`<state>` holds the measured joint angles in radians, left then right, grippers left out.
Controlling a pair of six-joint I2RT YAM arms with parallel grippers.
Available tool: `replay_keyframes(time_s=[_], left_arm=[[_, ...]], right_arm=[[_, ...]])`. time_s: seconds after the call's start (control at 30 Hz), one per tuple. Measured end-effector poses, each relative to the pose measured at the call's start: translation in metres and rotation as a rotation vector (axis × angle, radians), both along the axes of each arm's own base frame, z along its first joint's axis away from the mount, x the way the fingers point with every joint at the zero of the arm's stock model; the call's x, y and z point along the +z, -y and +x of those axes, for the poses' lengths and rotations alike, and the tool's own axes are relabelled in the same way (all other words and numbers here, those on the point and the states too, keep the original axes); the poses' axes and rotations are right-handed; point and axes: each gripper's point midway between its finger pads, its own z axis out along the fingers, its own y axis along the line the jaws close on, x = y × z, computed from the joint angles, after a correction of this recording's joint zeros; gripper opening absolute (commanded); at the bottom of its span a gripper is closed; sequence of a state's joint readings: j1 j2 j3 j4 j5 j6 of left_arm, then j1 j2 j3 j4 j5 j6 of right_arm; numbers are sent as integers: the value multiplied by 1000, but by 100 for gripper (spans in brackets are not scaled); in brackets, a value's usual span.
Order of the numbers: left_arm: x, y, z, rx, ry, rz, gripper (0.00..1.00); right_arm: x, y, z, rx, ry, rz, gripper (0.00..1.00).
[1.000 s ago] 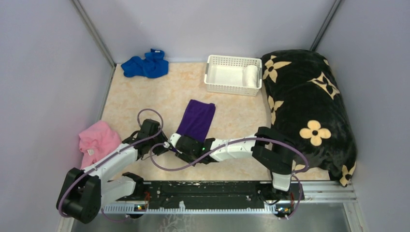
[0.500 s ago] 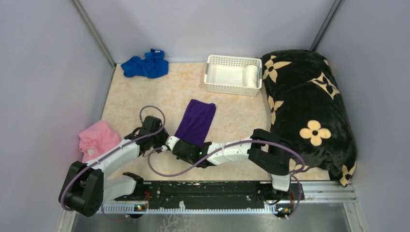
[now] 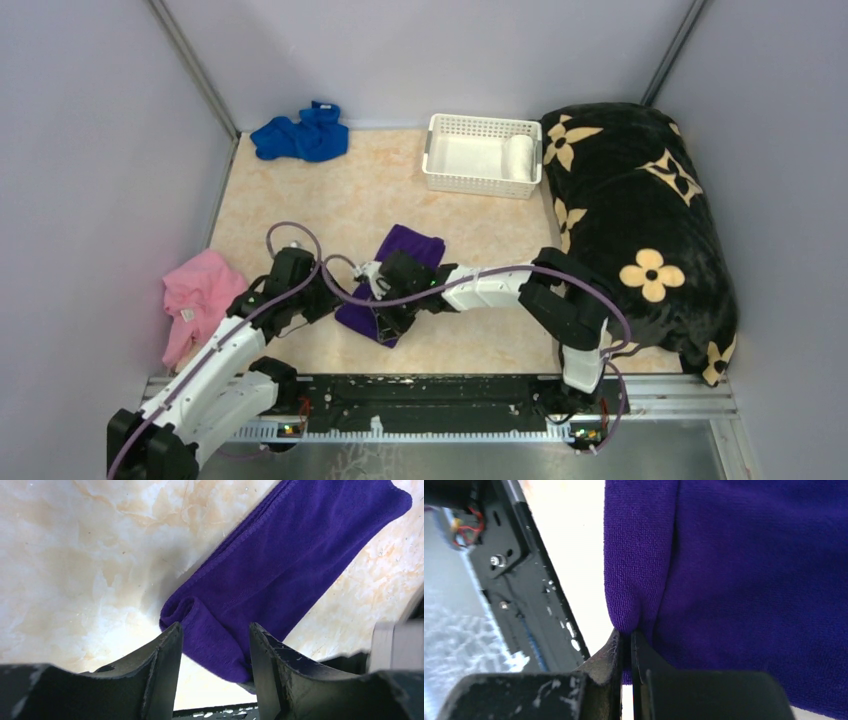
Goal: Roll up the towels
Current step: Roll the towel at the center of the board.
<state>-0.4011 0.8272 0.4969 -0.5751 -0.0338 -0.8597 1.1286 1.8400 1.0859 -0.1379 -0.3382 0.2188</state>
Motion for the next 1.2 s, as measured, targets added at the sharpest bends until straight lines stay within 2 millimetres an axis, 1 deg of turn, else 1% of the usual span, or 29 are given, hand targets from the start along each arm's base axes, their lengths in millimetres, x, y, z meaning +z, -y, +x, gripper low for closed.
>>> replay_keyframes(time_s=[0.07,0.17,0.23,0.27,0.3,0.43,0.57,0.7,0.73,0.8,0.9,0.93,1.03,1.1,1.2], left_arm=[[3,-1,-3,2,6,-5,58],[4,-4,-10,5,-1,-6,58],[5,-4,-13,2,-7,-9,58],[5,-3,-14,-1,-9,-12,58],[5,-2,-14,-4,-12,-16,58],[0,2,-16,-15,-32,-32,58],[-9,7,-15,-30,-64,-43,57],[-13,14,-8,-41,-61,-64,56],[-14,15,-7,-42,-61,-66,56],[-17,17,-3,-42,-64,-66,54],[-26,18,1,-39,-81,-59,52],[-30,18,1,-36,-88,-54,51],[-43,15,0,-24,-112,-40,49],[-49,14,-1,-13,-121,-37,49],[-48,15,3,-9,-108,-38,49]], right_arm=[[3,2,4,-30,-98,42,0],[5,8,14,-90,-266,113,0],[2,11,20,-123,-362,142,0],[-3,13,19,-139,-426,152,0],[-4,15,24,-157,-447,157,0],[-7,20,28,-204,-581,211,0],[-7,25,34,-240,-645,231,0],[-6,27,39,-254,-654,234,0],[-6,28,39,-256,-656,230,2],[-7,28,39,-257,-653,217,10],[-8,29,43,-261,-629,196,28],[-8,29,44,-264,-615,186,32],[-2,34,46,-266,-530,154,40],[6,37,50,-273,-431,126,42],[19,38,54,-266,-266,83,43]])
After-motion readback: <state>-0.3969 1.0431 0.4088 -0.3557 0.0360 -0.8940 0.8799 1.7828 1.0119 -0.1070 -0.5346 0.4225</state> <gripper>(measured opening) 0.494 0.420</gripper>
